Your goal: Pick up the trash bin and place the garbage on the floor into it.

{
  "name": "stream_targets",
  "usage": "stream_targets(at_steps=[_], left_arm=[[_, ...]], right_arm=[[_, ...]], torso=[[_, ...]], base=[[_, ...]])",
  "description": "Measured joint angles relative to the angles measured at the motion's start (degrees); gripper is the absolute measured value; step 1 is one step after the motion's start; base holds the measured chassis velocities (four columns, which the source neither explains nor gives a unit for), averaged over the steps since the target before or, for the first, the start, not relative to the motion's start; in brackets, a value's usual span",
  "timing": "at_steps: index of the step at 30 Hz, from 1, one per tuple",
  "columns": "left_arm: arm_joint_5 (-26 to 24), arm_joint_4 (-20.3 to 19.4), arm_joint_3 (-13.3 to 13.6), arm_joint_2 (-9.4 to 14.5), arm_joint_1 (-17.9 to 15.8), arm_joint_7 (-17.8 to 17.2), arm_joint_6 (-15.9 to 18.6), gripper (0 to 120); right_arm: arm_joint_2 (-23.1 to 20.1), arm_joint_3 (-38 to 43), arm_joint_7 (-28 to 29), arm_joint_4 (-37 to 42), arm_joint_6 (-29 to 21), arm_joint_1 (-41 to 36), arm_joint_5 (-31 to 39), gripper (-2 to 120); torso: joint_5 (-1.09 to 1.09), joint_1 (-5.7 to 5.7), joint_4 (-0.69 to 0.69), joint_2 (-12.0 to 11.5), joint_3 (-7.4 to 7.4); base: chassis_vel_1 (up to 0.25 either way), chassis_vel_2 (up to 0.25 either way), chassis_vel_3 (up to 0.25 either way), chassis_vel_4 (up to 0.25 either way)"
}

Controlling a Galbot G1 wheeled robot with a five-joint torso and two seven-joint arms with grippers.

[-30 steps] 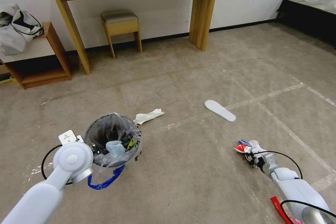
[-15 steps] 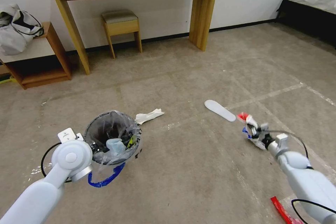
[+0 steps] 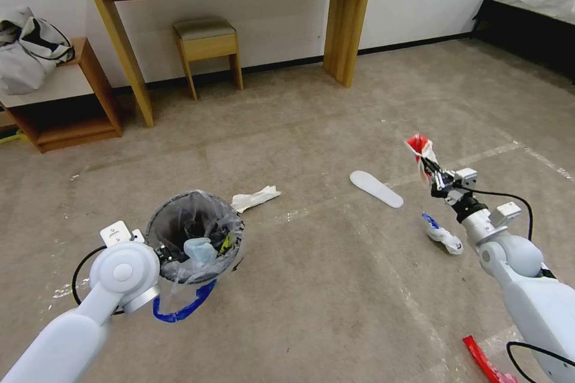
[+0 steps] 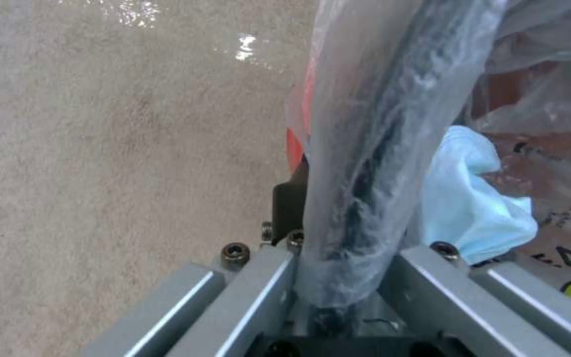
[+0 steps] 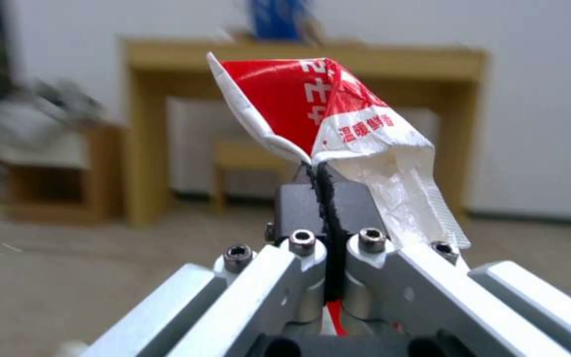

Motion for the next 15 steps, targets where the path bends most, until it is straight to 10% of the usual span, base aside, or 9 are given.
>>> stream_targets(at_steps=[15], left_arm=[[-0.11, -0.05, 1.08, -0.06, -0.73, 1.45, -0.48, 0]], right_arm=[[-3.99, -11.18, -6.9, 17.09, -3.05, 3.33, 4.53, 0]], torso=[[-0.02, 0.0, 0.0, 0.0, 0.0]], base=[[0.0, 0.0, 0.0, 0.0]])
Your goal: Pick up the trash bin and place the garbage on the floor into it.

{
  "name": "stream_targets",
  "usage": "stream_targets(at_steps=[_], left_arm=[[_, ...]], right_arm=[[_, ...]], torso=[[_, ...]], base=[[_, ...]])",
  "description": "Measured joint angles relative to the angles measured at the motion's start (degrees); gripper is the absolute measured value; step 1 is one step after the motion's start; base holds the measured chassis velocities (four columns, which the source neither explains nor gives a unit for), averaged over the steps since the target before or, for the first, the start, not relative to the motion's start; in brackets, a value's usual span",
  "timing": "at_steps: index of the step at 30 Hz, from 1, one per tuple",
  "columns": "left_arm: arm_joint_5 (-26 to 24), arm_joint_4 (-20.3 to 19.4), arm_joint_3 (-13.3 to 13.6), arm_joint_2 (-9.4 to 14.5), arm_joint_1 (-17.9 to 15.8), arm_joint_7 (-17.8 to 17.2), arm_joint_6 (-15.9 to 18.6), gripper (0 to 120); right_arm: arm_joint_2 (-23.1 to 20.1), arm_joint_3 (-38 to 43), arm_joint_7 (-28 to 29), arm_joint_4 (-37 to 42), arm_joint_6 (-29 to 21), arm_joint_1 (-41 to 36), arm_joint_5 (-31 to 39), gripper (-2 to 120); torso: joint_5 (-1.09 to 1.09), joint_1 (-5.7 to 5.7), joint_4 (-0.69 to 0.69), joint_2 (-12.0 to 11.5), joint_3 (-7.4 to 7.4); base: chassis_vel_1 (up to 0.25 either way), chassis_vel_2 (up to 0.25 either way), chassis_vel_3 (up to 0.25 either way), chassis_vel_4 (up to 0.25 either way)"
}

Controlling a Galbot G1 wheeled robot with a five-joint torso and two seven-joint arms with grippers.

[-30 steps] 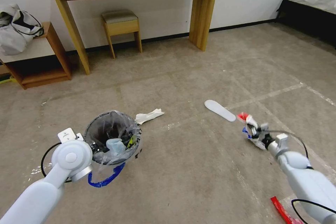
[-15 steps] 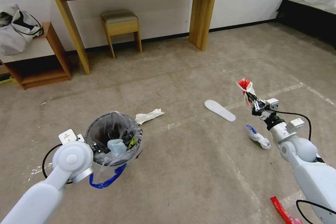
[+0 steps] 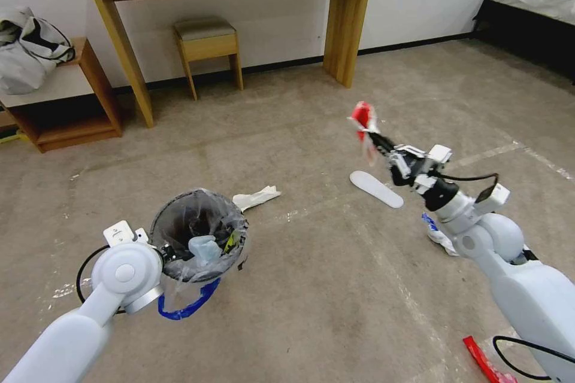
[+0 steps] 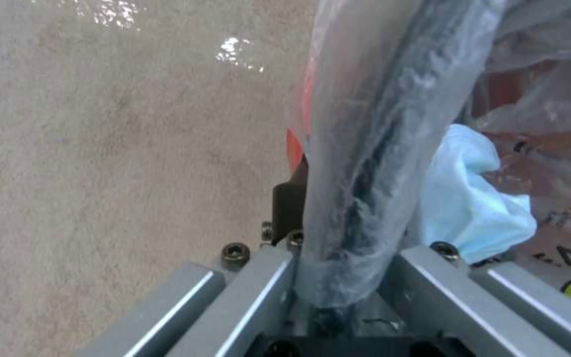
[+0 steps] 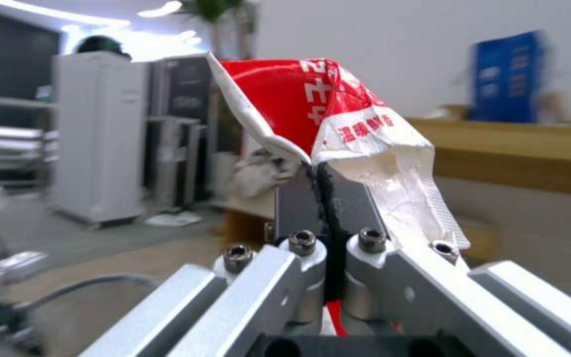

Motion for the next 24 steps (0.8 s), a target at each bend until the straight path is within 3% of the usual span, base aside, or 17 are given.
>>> stream_targets(at_steps=[8, 14, 24], left_arm=[[0.15, 0.36, 0.11, -0.16, 0.01, 0.0, 0.0, 0], [0.17, 0.46, -0.05, 0.11, 0.03, -0.16, 0.0, 0], [0.68, 1.07, -0.01, -0.18, 0.36, -0.21, 0.17, 0]], right_arm=[[-0.43, -10.29, -4.15, -0.85, -0.35, 6.41, -0.46, 0], [2.43, -22.07, -5.66, -3.42, -0.35, 15.1, -1.53, 0], [4.96, -30.94, -6.86, -6.68, -0.26, 20.68, -2.57, 0]], torso=[[0.01, 0.0, 0.0, 0.0, 0.0], [0.01, 0.0, 0.01, -0.01, 0.0], [0.02, 0.0, 0.0, 0.0, 0.01]], base=[[0.0, 0.0, 0.0, 0.0], [0.0, 0.0, 0.0, 0.0], [0.0, 0.0, 0.0, 0.0]])
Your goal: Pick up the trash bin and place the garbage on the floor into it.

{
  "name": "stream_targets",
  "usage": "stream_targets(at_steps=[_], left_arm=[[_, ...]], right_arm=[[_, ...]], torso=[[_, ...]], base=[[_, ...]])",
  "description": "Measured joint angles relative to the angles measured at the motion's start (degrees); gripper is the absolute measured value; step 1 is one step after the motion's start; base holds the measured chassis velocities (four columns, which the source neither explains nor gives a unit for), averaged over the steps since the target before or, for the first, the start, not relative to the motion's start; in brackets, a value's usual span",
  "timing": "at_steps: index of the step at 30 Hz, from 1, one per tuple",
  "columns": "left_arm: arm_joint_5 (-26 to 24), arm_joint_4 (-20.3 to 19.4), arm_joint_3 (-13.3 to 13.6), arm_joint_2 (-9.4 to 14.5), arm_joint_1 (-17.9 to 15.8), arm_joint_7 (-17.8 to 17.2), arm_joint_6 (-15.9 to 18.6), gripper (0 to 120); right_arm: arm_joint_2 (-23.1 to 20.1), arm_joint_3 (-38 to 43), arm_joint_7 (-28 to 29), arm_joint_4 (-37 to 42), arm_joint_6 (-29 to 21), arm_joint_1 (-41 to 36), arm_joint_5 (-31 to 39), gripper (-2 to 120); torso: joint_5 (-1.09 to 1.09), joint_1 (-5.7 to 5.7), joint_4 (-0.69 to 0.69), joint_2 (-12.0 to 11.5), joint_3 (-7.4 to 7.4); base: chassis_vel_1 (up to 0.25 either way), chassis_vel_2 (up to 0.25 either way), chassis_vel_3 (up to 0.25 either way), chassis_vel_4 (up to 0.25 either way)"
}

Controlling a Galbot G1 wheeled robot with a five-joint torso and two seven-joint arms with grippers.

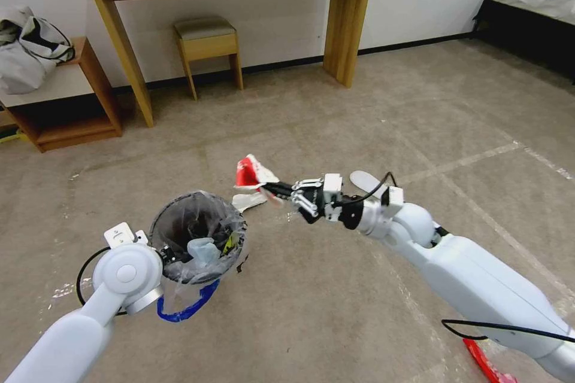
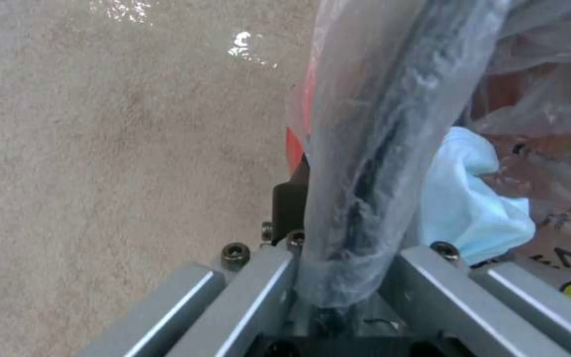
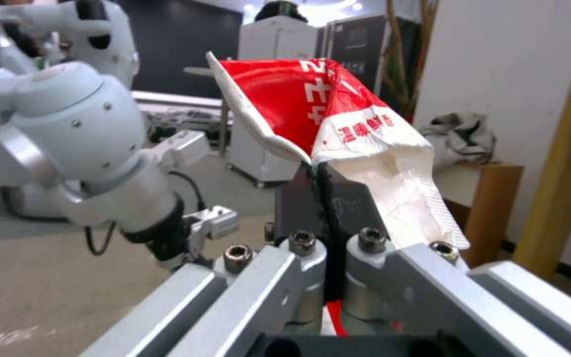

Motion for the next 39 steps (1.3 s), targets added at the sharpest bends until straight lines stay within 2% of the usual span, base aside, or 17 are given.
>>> stream_targets(at_steps=[23, 39], left_arm=[[0.04, 1.25, 0.96, -0.16, -0.83, 0.2, 0.19, 0], [0.25, 1.09, 1.16, -0.52, -0.74, 0.24, 0.24, 0]], right_arm=[[6.3, -12.96, -2.47, -5.93, 0.65, 8.42, -2.03, 0], [9.45, -17.43, -1.98, -8.67, 0.94, 11.13, -2.9, 0]], torso=[[0.0, 0.0, 0.0, 0.0, 0.0], [0.0, 0.0, 0.0, 0.0, 0.0]], base=[[0.0, 0.0, 0.0, 0.0], [0.0, 0.0, 0.0, 0.0]])
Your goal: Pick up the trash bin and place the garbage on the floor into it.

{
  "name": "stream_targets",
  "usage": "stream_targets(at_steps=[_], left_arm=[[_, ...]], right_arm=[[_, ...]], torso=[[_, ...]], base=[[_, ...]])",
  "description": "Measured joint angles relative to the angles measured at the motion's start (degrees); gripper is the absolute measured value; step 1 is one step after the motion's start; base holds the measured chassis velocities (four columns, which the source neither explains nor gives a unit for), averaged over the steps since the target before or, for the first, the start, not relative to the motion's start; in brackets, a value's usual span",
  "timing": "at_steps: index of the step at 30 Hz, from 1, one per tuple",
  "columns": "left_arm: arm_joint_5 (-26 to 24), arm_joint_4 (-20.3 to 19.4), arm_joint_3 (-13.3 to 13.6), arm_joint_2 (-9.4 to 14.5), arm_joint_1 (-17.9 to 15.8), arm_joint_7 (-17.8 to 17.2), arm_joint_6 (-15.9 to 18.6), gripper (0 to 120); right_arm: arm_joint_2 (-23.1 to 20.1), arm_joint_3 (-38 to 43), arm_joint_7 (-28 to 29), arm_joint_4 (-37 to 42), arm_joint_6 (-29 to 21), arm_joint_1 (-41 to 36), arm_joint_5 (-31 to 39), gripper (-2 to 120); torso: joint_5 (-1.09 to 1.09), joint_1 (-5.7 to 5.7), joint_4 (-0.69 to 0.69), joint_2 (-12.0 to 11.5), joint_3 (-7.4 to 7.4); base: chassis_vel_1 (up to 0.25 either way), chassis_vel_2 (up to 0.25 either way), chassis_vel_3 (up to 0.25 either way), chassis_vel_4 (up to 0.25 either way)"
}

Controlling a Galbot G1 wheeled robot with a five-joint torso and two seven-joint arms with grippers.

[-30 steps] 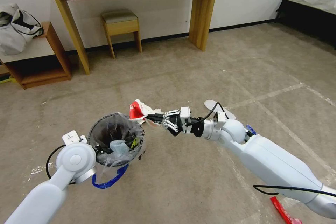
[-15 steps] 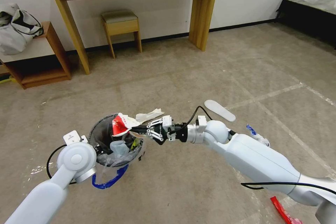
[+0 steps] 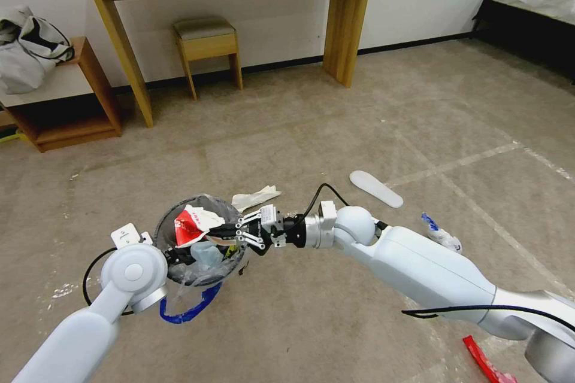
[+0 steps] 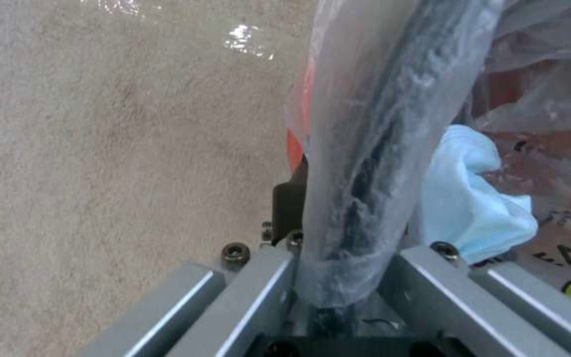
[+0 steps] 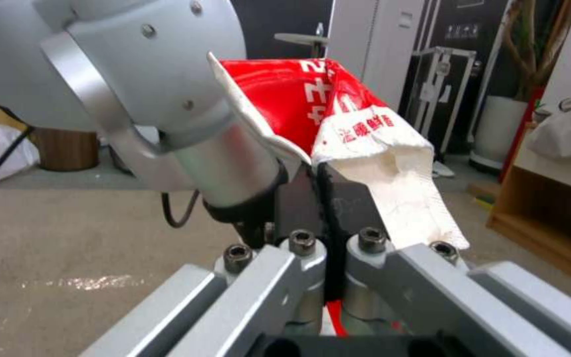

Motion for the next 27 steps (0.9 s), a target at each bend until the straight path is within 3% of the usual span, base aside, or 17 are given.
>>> stream_targets(at_steps=[12, 17, 19, 20, 22, 24, 25, 27], left_arm=[[-0.13, -0.92, -0.71, 0.61, 0.69, -0.04, -0.08, 0], [-0.17, -0.93, -0.77, 0.46, 0.73, -0.08, -0.2, 0], [-0.19, -0.94, -0.78, 0.44, 0.73, -0.08, -0.2, 0], [-0.26, -0.98, -0.8, 0.44, 0.73, -0.1, -0.26, 0], [-0.26, -0.98, -0.8, 0.44, 0.73, -0.1, -0.26, 0], [-0.51, -1.22, -0.8, 0.49, 0.65, -0.18, -0.35, 0], [-0.51, -1.22, -0.8, 0.49, 0.65, -0.18, -0.35, 0], [-0.55, -1.39, -0.7, 0.45, 0.69, -0.33, -0.42, 0]], right_arm=[[3.41, -1.09, 0.5, -5.12, 1.66, -0.41, -2.1, 0], [4.25, -1.09, 1.28, -7.03, 2.78, -0.87, -3.1, 21], [4.29, -1.07, 1.32, -7.14, 2.8, -0.87, -3.13, 22], [4.47, -1.01, 1.6, -7.6, 2.92, -0.89, -3.25, 30], [4.47, -1.01, 1.6, -7.6, 2.92, -0.89, -3.25, 30], [5.27, -1.08, 1.85, -8.34, 3.01, -0.91, -3.44, 49], [5.27, -1.08, 1.85, -8.34, 3.01, -0.91, -3.44, 49], [6.24, -1.32, 2.15, -8.76, 3.09, -0.85, -3.55, 66]], torso=[[0.01, 0.0, 0.0, 0.0, -0.01], [0.0, 0.0, 0.0, 0.0, 0.0], [0.0, 0.0, 0.0, 0.0, -0.01], [0.0, 0.0, 0.0, 0.0, 0.0], [0.0, 0.0, 0.0, 0.0, 0.0], [0.0, 0.0, 0.0, 0.0, 0.0], [0.0, 0.0, 0.0, 0.0, 0.0], [0.0, 0.0, 0.0, 0.0, 0.0]], base=[[0.0, 0.0, 0.0, 0.0], [0.0, 0.0, 0.0, 0.0], [0.0, 0.0, 0.0, 0.0], [0.0, 0.0, 0.0, 0.0], [0.0, 0.0, 0.0, 0.0], [0.0, 0.0, 0.0, 0.0], [0.0, 0.0, 0.0, 0.0], [0.0, 0.0, 0.0, 0.0]])
